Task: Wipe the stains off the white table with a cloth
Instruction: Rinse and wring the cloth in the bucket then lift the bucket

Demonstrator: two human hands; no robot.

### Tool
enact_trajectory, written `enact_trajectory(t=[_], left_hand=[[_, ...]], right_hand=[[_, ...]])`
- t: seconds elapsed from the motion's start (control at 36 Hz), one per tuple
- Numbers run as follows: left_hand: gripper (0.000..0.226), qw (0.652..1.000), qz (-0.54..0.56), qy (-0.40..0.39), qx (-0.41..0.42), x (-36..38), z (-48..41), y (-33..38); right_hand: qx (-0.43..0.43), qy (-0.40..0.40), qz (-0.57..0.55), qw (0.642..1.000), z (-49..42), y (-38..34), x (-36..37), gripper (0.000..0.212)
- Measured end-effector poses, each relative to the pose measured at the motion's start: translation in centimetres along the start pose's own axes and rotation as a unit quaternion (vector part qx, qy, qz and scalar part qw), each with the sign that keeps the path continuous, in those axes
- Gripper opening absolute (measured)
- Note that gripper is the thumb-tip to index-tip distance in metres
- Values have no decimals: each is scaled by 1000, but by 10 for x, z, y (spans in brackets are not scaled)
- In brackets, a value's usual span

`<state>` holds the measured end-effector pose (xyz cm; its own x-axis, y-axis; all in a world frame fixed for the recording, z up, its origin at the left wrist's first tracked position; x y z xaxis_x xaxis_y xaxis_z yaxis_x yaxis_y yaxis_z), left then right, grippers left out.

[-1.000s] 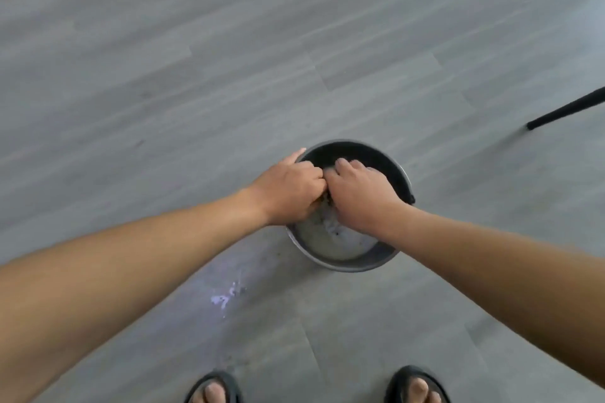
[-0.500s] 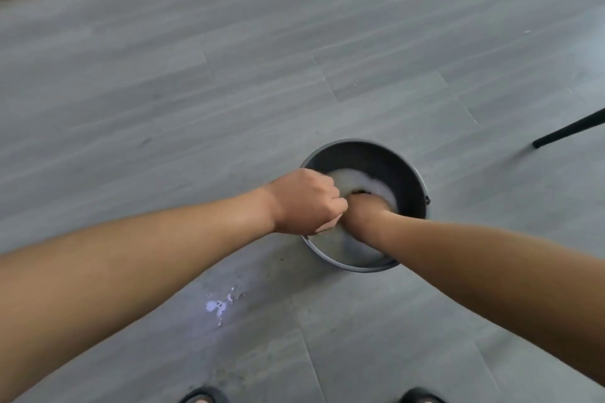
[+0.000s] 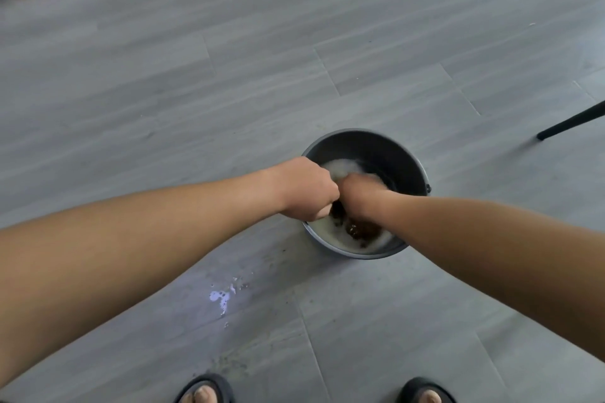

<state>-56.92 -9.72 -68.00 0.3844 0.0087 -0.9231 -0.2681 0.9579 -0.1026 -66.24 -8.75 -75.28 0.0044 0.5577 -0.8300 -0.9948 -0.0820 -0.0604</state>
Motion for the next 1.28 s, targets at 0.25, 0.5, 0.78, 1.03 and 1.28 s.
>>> enact_trajectory(t=[0.25,0.5,0.78,1.03,1.28], left_hand=[[25,994,49,91,-36,-1,6,-3],[27,980,108,153,-64,-6,11,-6],[87,912,358,9,-200,-16,-10,-9],[24,774,615,-47,-143,-4,-25,16],[8,648,726,6,-229,-10,-25,2]], right_hand=[[36,-10,-21,999,-9,7,-13,16],[17,-31,-29,999,-4,-1,-10,3],[66,-63,-355,931,32,28,-29,26],[121,-14,-750,650,100,74,-49,47],[157,106,-614,766,91,67,-67,18]])
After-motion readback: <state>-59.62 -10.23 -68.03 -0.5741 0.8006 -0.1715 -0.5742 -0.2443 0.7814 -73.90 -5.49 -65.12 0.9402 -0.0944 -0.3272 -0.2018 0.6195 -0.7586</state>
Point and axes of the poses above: each hand's wrist, its own z-axis away from the middle knuckle, its own x-axis out of the palm, y = z × x, the point moved 5 cm from there along -z, towards the middle knuckle, and after that the axes turned 4 degrees about y, right-handed, at the moved point
